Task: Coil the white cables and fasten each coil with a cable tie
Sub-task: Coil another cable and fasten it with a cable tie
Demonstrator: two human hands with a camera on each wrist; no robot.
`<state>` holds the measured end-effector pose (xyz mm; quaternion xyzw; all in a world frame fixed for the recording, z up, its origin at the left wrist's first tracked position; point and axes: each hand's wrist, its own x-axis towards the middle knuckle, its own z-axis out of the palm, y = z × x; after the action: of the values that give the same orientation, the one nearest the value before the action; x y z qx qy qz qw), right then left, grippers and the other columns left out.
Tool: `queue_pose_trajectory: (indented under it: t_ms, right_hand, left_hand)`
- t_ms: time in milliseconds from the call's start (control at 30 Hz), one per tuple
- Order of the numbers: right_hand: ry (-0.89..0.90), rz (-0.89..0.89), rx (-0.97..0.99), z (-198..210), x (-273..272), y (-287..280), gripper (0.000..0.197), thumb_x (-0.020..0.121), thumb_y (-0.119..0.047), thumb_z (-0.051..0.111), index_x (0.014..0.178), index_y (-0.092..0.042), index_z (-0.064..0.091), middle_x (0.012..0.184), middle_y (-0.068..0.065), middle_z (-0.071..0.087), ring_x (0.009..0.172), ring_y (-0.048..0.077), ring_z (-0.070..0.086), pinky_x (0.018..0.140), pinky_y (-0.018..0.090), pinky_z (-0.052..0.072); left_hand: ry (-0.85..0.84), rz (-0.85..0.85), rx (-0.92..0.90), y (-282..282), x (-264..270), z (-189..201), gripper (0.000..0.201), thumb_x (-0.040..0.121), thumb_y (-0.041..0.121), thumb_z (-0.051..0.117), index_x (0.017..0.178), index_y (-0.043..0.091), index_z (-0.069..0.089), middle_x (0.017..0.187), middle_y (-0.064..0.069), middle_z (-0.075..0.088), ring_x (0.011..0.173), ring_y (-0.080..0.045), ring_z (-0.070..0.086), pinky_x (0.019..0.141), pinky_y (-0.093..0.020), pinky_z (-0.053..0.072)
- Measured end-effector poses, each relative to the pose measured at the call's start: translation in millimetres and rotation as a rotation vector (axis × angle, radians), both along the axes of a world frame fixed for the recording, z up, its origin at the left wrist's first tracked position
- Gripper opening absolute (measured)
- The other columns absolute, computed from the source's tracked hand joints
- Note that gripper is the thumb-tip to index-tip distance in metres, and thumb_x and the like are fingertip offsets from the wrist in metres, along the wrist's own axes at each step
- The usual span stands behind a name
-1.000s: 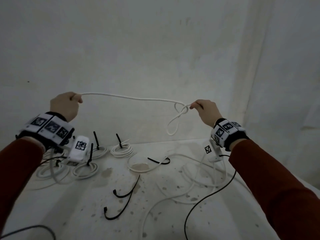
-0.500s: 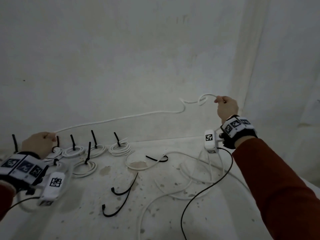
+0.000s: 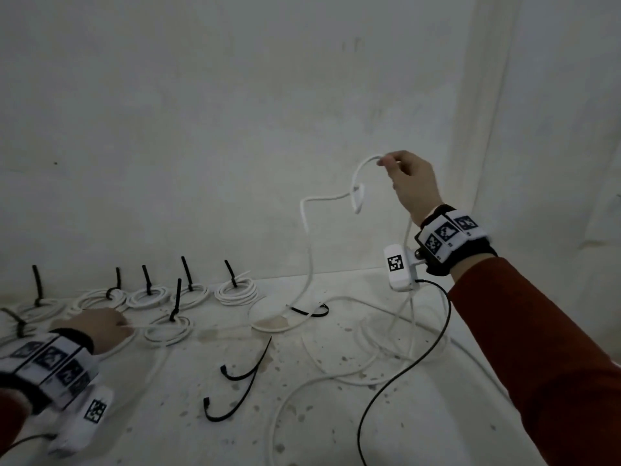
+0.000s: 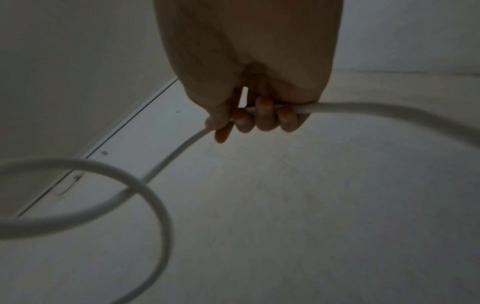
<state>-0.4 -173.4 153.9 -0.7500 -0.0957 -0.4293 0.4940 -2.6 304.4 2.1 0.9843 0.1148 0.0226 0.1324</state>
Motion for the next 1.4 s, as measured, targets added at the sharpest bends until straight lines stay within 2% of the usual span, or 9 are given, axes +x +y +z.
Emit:
queue_pose_trajectory:
  t_ms: [100, 200, 400, 567, 700, 867, 1000, 1167, 1400]
  right_hand:
    - [-0.046, 0.108, -0.138, 15, -7, 32, 0.015, 0.097, -0.017, 0.055, 0.093, -0.01, 0.067, 0.053, -0.018, 0.052, 0.053, 0.004, 0.035, 0.053, 0.017, 0.03]
    - [-0.072, 0.224, -0.213, 27, -10, 61, 0.013, 0.097, -0.019, 0.055, 0.091, -0.015, 0.067, 0.064, -0.012, 0.056, 0.058, 0.009, 0.035, 0.054, 0.016, 0.029]
    - [-0.06, 0.362, -0.342, 44, -14, 123, 0.014, 0.097, -0.02, 0.056, 0.091, -0.012, 0.066, 0.063, -0.005, 0.044, 0.051, 0.001, 0.032, 0.053, 0.012, 0.028]
    - [-0.071, 0.327, -0.34, 53, -7, 150, 0.013, 0.096, -0.024, 0.057, 0.088, -0.018, 0.066, 0.062, -0.008, 0.046, 0.052, 0.002, 0.035, 0.054, 0.013, 0.031]
    - [-0.083, 0.289, -0.233, 57, -1, 145, 0.016, 0.093, -0.025, 0.06, 0.089, -0.013, 0.07, 0.061, -0.008, 0.046, 0.054, 0.004, 0.035, 0.056, 0.018, 0.031]
    - [-0.097, 0.251, -0.125, 57, 6, 137, 0.009, 0.09, -0.021, 0.065, 0.089, -0.012, 0.07, 0.066, -0.011, 0.052, 0.051, -0.003, 0.039, 0.057, 0.011, 0.032]
    - [-0.115, 0.243, -0.083, 55, 6, 132, 0.006, 0.089, -0.014, 0.066, 0.091, -0.009, 0.069, 0.062, -0.015, 0.049, 0.049, -0.007, 0.043, 0.055, 0.007, 0.03]
    - [-0.138, 0.229, -0.087, 58, 7, 120, 0.012, 0.089, -0.014, 0.067, 0.093, -0.003, 0.07, 0.064, -0.016, 0.05, 0.053, -0.009, 0.046, 0.059, 0.006, 0.032]
    - [-0.153, 0.105, -0.168, 64, 14, 96, 0.0, 0.087, -0.021, 0.069, 0.087, -0.021, 0.069, 0.078, -0.005, 0.06, 0.07, 0.007, 0.048, 0.069, 0.02, 0.039]
  left_hand:
    - [0.179, -0.077, 0.204, -11, -7, 15, 0.049, 0.101, 0.046, 0.023, 0.13, 0.017, 0.05, 0.138, -0.005, 0.049, 0.124, -0.016, 0.048, 0.099, -0.02, 0.035]
    - [0.093, -0.154, 0.195, -28, -18, 56, 0.061, 0.098, 0.052, 0.011, 0.111, 0.01, 0.053, 0.115, -0.012, 0.057, 0.114, -0.024, 0.054, 0.089, -0.027, 0.037]
    - [-0.35, -0.63, -0.719, -91, -44, 153, 0.091, 0.059, 0.092, 0.038, 0.116, 0.023, 0.057, 0.112, 0.009, 0.066, 0.11, -0.009, 0.057, 0.094, -0.026, 0.04]
    - [-0.286, -0.945, -0.547, -143, -61, 180, 0.07, 0.065, 0.069, 0.055, 0.118, 0.023, 0.05, 0.111, 0.009, 0.067, 0.11, -0.003, 0.058, 0.103, -0.03, 0.04]
    - [-0.471, -1.041, -0.577, -143, -58, 176, 0.069, 0.069, 0.071, 0.049, 0.099, 0.009, 0.053, 0.081, -0.006, 0.048, 0.077, -0.017, 0.045, 0.076, -0.032, 0.039]
    - [-0.521, -0.849, -0.717, -135, -44, 163, 0.062, 0.069, 0.075, 0.039, 0.08, 0.014, 0.049, 0.07, 0.004, 0.039, 0.059, -0.008, 0.036, 0.061, -0.023, 0.035]
    - [-0.589, -0.688, -0.806, -129, -32, 153, 0.04, 0.097, 0.044, 0.041, 0.069, 0.017, 0.044, 0.06, 0.006, 0.035, 0.052, -0.009, 0.031, 0.054, -0.024, 0.028]
    - [-0.666, -0.615, -0.73, -118, -27, 142, 0.037, 0.099, 0.032, 0.041, 0.065, 0.017, 0.045, 0.056, 0.006, 0.037, 0.052, -0.012, 0.033, 0.055, -0.028, 0.031]
    - [-0.658, -0.546, -0.814, -104, -22, 122, 0.038, 0.1, 0.03, 0.042, 0.065, 0.015, 0.045, 0.051, 0.009, 0.034, 0.048, -0.009, 0.029, 0.051, -0.024, 0.028]
